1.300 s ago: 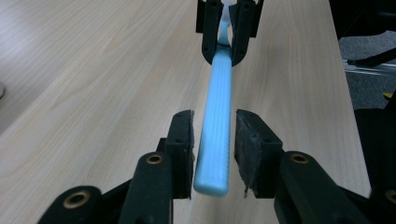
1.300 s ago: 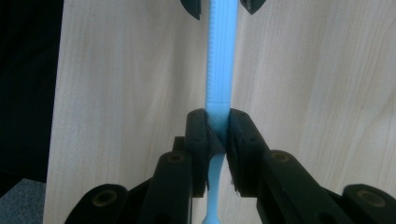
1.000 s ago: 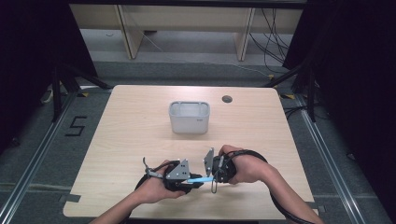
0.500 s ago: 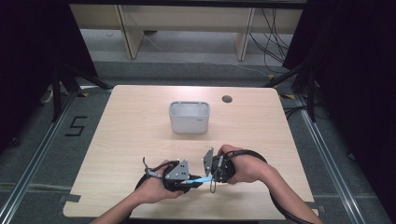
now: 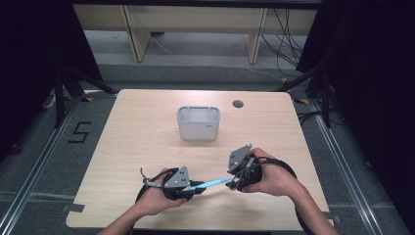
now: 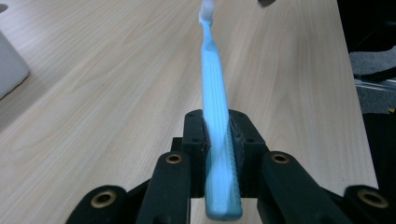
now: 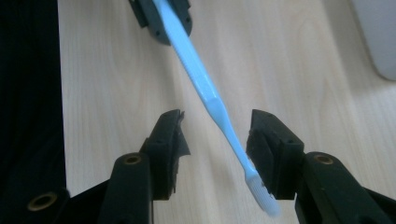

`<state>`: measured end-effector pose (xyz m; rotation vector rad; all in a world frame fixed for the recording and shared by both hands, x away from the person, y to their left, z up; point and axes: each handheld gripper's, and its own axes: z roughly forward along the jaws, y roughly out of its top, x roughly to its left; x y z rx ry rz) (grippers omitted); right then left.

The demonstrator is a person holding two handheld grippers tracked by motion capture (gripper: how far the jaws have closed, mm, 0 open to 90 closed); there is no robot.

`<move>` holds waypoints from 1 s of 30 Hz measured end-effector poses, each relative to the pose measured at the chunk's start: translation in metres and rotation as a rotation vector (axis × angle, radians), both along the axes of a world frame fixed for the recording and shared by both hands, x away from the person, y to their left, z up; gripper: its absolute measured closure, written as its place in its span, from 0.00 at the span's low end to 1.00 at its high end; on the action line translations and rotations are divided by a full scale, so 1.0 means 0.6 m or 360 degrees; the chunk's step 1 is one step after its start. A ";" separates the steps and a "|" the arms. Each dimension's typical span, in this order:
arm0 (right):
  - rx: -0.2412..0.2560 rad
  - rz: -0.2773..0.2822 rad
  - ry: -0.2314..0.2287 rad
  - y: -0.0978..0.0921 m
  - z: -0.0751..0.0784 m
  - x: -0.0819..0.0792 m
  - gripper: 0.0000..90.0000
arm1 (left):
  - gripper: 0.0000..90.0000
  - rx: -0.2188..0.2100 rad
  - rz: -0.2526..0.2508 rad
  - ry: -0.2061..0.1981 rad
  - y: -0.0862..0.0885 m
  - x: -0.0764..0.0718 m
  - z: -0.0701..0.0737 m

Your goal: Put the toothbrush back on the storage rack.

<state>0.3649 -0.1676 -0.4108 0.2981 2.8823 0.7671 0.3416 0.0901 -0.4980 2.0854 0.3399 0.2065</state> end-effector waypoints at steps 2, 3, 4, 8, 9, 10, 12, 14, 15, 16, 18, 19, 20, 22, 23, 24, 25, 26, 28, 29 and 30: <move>0.0100 -0.0057 0.0005 -0.010 0.003 -0.004 0.59 | 0.87 -0.0025 0.0022 0.0008 0.005 0.000 -0.002; 0.0160 -0.0100 -0.0003 -0.016 0.004 -0.007 0.58 | 0.87 -0.0032 0.0052 0.0007 0.010 0.000 -0.002; 0.0221 -0.0110 -0.0031 -0.022 0.004 -0.007 0.58 | 0.87 -0.0046 0.0065 0.0007 0.012 0.000 -0.003; 0.0392 -0.0219 -0.0064 -0.044 -0.001 -0.013 0.58 | 0.87 -0.0080 0.0092 0.0007 0.020 0.000 -0.003; 0.0440 -0.0247 -0.0058 -0.048 -0.004 -0.014 0.58 | 0.87 -0.0098 0.0115 -0.0003 0.025 -0.001 -0.003; 0.0474 -0.0270 -0.0061 -0.053 -0.007 -0.015 0.58 | 0.87 -0.0099 0.0135 -0.0008 0.028 -0.002 -0.002; 0.0544 -0.0329 -0.0062 -0.060 -0.014 -0.019 0.58 | 0.87 -0.0119 0.0158 -0.0010 0.033 -0.003 -0.001; 0.0592 -0.0370 -0.0086 -0.067 -0.021 -0.023 0.58 | 0.87 -0.0134 0.0164 -0.0014 0.035 -0.002 -0.002; 0.0592 -0.0370 -0.0086 -0.067 -0.021 -0.023 0.58 | 0.87 -0.0134 0.0180 -0.0016 0.038 -0.003 -0.002; 0.0645 -0.0418 -0.0092 -0.074 -0.028 -0.027 0.59 | 0.87 -0.0154 0.0197 -0.0016 0.044 -0.003 -0.004; 0.0677 -0.0433 -0.0095 -0.076 -0.031 -0.028 0.59 | 0.87 -0.0154 0.0224 -0.0016 0.047 -0.004 -0.004; 0.0710 -0.0455 -0.0095 -0.078 -0.035 -0.029 0.59 | 0.87 -0.0150 0.0232 -0.0023 0.050 -0.004 -0.005; 0.0750 -0.0500 -0.0086 -0.080 -0.043 -0.033 0.59 | 0.87 -0.0165 0.0244 -0.0018 0.052 -0.005 -0.007; 0.0783 -0.0530 -0.0080 -0.082 -0.051 -0.034 0.59 | 0.87 -0.0196 0.0260 -0.0013 0.056 -0.005 -0.010; 0.0783 -0.0530 -0.0080 -0.082 -0.051 -0.034 0.59 | 0.87 -0.0203 0.0285 -0.0014 0.058 -0.006 -0.010; 0.0806 -0.0565 -0.0060 -0.082 -0.061 -0.036 0.59 | 0.87 -0.0213 0.0308 -0.0014 0.063 -0.007 -0.012; 0.0806 -0.0565 -0.0060 -0.082 -0.061 -0.036 0.59 | 0.87 -0.0213 0.0308 -0.0014 0.063 -0.007 -0.012; 0.0848 -0.0584 -0.0075 -0.081 -0.069 -0.034 0.59 | 0.87 -0.0235 0.0330 -0.0008 0.066 -0.007 -0.015; 0.0880 -0.0655 -0.0020 -0.081 -0.075 -0.037 0.59 | 0.87 -0.0244 0.0348 -0.0012 0.068 -0.006 -0.017; 0.0909 -0.0654 -0.0069 -0.081 -0.080 -0.034 0.59 | 0.87 -0.0249 0.0356 -0.0014 0.069 -0.006 -0.018; 0.0922 -0.0668 -0.0046 -0.082 -0.084 -0.033 0.60 | 0.87 -0.0259 0.0365 -0.0012 0.069 -0.006 -0.018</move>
